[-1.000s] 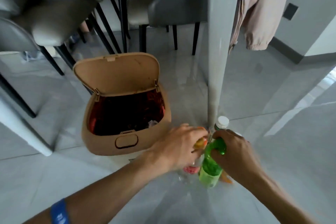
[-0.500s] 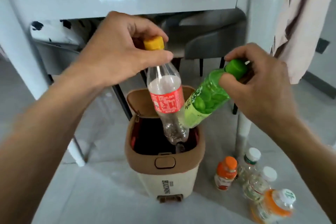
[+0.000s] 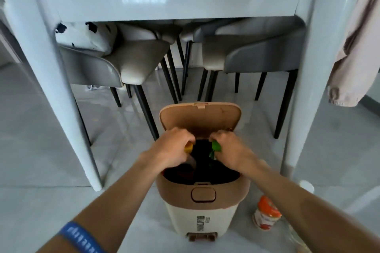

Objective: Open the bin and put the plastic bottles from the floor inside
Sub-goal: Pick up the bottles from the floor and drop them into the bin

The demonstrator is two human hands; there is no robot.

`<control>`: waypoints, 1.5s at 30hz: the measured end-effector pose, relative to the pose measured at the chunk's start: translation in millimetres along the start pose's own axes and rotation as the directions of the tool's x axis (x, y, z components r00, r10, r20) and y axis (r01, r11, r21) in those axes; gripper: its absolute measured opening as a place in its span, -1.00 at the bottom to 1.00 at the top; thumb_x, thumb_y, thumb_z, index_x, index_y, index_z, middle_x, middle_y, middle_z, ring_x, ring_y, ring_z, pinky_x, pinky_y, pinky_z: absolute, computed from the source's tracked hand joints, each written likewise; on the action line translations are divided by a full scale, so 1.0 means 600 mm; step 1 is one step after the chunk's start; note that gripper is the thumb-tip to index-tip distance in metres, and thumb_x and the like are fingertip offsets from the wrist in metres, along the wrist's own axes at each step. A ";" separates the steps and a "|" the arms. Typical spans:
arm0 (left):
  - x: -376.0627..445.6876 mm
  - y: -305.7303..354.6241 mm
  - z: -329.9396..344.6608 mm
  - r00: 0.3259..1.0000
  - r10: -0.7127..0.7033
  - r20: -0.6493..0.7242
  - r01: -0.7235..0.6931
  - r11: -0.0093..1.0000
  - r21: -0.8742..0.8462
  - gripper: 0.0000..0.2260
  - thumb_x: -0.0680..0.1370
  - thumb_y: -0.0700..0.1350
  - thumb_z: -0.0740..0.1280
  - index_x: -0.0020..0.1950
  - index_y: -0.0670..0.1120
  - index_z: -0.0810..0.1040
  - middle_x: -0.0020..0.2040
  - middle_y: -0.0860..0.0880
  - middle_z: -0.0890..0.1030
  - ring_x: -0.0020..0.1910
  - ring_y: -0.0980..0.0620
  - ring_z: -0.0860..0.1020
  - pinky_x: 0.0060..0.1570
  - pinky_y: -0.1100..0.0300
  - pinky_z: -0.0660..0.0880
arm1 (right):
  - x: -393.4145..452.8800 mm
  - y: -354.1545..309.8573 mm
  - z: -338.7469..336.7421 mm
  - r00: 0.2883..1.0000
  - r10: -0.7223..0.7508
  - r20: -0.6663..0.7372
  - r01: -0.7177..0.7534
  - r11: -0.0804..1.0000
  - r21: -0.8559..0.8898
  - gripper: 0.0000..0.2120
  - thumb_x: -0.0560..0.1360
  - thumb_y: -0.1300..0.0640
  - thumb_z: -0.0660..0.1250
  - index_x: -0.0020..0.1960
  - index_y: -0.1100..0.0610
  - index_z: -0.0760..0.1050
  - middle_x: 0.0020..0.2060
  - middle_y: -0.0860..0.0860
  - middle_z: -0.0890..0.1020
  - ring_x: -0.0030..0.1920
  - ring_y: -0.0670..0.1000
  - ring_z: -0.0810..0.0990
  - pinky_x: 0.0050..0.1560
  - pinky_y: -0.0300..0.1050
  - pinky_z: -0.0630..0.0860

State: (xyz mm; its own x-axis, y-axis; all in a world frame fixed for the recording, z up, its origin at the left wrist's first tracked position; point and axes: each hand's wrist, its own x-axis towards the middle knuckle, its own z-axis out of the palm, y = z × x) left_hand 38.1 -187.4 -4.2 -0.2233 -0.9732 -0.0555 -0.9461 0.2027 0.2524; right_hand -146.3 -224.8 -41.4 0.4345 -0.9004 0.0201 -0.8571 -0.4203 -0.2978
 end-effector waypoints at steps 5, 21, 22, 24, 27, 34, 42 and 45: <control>0.028 -0.020 0.036 0.999 -0.029 0.025 0.028 0.999 0.025 -0.61 0.37 0.01 0.52 0.15 -0.01 0.55 0.06 -0.05 0.63 0.06 -0.12 0.59 0.04 -0.02 0.55 | 0.033 0.009 0.025 0.999 0.016 0.034 -0.013 0.997 -0.072 -0.54 0.44 0.22 0.34 0.32 0.02 0.45 0.23 0.07 0.55 0.24 0.16 0.52 0.23 0.04 0.45; 0.036 0.014 0.081 0.994 -0.070 -0.089 0.104 0.871 0.479 -0.75 0.53 -0.13 0.34 0.20 -0.10 0.57 0.17 -0.11 0.58 0.20 -0.20 0.46 0.21 -0.05 0.41 | -0.008 0.017 0.018 0.995 -0.088 -0.038 0.079 0.977 -0.199 -0.83 0.50 0.21 0.26 0.03 0.12 0.58 0.06 0.08 0.62 0.09 0.18 0.58 0.01 0.07 0.58; 0.030 0.026 0.078 0.994 -0.029 -0.102 0.072 0.889 0.453 -0.72 0.52 -0.12 0.33 0.23 -0.08 0.56 0.19 -0.10 0.56 0.21 -0.18 0.45 0.21 -0.03 0.39 | -0.022 0.021 0.016 0.988 -0.120 -0.095 0.105 0.982 -0.158 -0.83 0.50 0.17 0.25 0.03 0.10 0.58 0.09 0.05 0.62 0.09 0.16 0.59 0.02 0.07 0.59; 0.019 0.061 0.070 0.983 0.092 -0.161 -0.033 0.940 0.340 -0.69 0.51 -0.11 0.31 0.26 -0.04 0.54 0.19 -0.06 0.55 0.20 -0.15 0.46 0.17 0.00 0.42 | -0.061 0.033 0.004 0.957 -0.152 -0.248 0.136 0.988 -0.079 -0.80 0.47 0.17 0.30 0.05 0.11 0.61 0.15 0.04 0.64 0.07 0.14 0.63 0.02 0.05 0.61; 0.006 0.139 0.058 0.928 0.259 -0.269 -0.242 0.966 0.096 -0.77 0.52 -0.11 0.28 0.16 -0.05 0.58 0.08 -0.03 0.60 0.09 -0.11 0.52 0.02 0.01 0.50 | -0.140 0.067 -0.020 0.873 -0.133 -0.469 0.151 0.989 0.000 -0.82 0.42 0.21 0.37 0.00 0.11 0.65 0.08 0.06 0.70 -0.01 0.08 0.67 0.00 -0.08 0.58; 0.005 0.326 0.162 0.887 0.442 -0.132 -0.444 0.896 0.022 -0.68 0.50 -0.11 0.29 0.25 -0.08 0.50 0.18 -0.07 0.56 0.18 -0.11 0.50 0.10 -0.03 0.50 | -0.300 0.210 0.012 0.850 0.294 -0.436 -0.303 0.952 0.052 -0.80 0.39 0.17 0.34 0.00 0.12 0.62 0.04 0.07 0.68 -0.02 0.23 0.62 -0.11 0.06 0.60; 0.022 0.339 0.325 0.890 0.385 0.242 -0.423 0.897 0.128 -0.60 0.54 -0.30 0.25 0.38 -0.14 0.37 0.39 -0.14 0.37 0.38 -0.20 0.32 0.30 -0.08 0.38 | -0.408 0.265 0.072 0.752 0.658 0.038 -0.654 0.752 -0.086 -0.69 0.50 0.16 0.18 0.24 0.09 0.38 0.08 0.11 0.53 0.03 0.23 0.59 -0.12 0.01 0.52; 0.012 0.337 0.313 0.914 0.373 0.162 -0.395 0.910 0.130 -0.71 0.51 -0.32 0.26 0.23 -0.16 0.44 0.26 -0.16 0.40 0.23 -0.19 0.39 0.16 0.00 0.43 | -0.407 0.263 0.079 0.794 0.607 0.031 -0.606 0.794 -0.036 -0.71 0.49 0.18 0.20 0.21 0.10 0.41 0.03 0.12 0.55 -0.03 0.25 0.61 -0.13 0.02 0.53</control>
State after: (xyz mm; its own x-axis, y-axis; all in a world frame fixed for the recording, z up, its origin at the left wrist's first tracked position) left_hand -199.1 -133.1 -135.2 -0.5950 -0.7958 -0.1126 -0.8030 0.5825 0.1262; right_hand -374.5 -65.9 -138.8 -0.1670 -0.9666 -0.1943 -0.9542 0.2080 -0.2148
